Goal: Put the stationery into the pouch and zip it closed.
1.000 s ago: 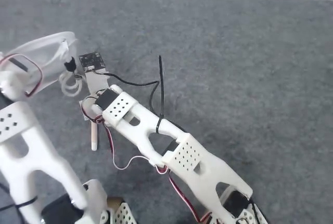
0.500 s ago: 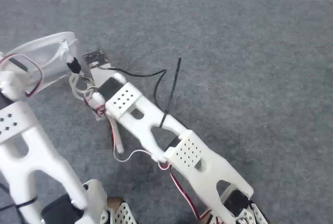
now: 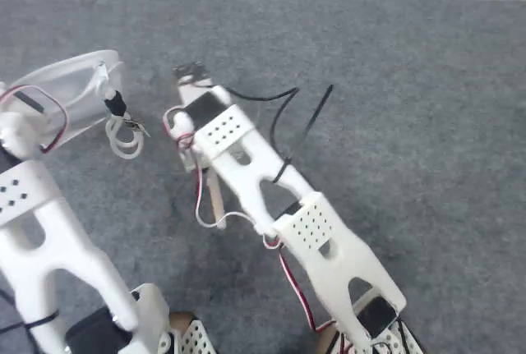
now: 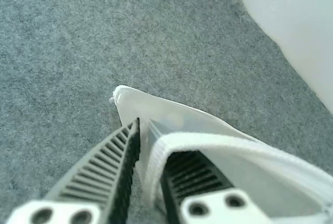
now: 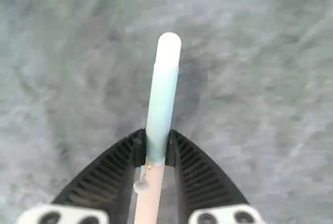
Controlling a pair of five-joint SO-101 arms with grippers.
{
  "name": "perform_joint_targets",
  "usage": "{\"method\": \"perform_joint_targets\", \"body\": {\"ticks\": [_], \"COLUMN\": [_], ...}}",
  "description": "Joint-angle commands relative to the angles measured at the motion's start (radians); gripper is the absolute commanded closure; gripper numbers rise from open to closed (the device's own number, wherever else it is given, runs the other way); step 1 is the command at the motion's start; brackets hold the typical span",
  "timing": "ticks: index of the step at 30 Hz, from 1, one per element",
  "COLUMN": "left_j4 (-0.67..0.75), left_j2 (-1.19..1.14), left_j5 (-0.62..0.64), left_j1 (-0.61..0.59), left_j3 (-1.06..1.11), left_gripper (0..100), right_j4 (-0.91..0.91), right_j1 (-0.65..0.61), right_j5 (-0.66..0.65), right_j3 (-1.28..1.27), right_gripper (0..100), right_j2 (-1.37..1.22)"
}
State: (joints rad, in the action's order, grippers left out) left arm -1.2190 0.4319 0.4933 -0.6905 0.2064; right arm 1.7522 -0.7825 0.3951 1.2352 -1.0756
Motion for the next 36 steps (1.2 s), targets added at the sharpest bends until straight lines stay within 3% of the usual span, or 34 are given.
{"method": "perform_joint_targets", "body": {"ticks": [1,12,24,30,36], "left_j4": [0.04,0.04,0.041,0.041,0.041], "left_j2": [0.068,0.068,0.066,0.066,0.066], "left_j5": [-0.011,-0.011,-0.011,-0.011,-0.011], "left_j1": [0.003,0.003,0.006,0.006,0.006], "left_j3": [-0.022,-0.022,-0.022,-0.022,-0.018], "left_gripper": [99,99,99,99,99], "right_j4": [0.05,0.036,0.012,0.007,-0.031], "right_j1": [0.053,0.079,0.096,0.09,0.039], "right_j5": [-0.012,-0.123,-0.118,-0.117,-0.117], "right_j3": [0.02,-0.457,-0.474,-0.474,-0.473], "right_gripper": [99.2,99.2,98.6,87.7,87.6], "right_j2": [0.044,0.418,0.364,0.369,0.364]}}
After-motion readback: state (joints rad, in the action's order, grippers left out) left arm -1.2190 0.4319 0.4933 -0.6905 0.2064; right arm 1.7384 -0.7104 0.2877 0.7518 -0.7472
